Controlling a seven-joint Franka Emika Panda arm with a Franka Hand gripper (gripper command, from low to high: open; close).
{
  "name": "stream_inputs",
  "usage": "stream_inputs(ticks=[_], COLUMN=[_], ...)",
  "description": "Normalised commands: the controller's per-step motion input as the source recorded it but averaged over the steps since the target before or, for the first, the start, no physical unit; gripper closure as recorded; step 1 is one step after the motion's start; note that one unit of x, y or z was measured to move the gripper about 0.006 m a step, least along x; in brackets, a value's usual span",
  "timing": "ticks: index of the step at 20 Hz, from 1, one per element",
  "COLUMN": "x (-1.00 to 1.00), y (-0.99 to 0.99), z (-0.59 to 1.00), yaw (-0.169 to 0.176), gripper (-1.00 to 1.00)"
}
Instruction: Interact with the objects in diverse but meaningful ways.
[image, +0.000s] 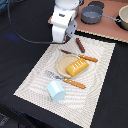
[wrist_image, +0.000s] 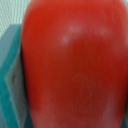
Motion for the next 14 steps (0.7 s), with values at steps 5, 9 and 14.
stream_inputs(ticks=[5, 9, 14], x=[-0.01, 0.01, -0.06], y=[0.15, 0.2, 0.11], z=[-0.02, 0.31, 0.36], yaw=[-0.012, -0.04, -0.008], gripper=[-1.0, -1.0, -1.0])
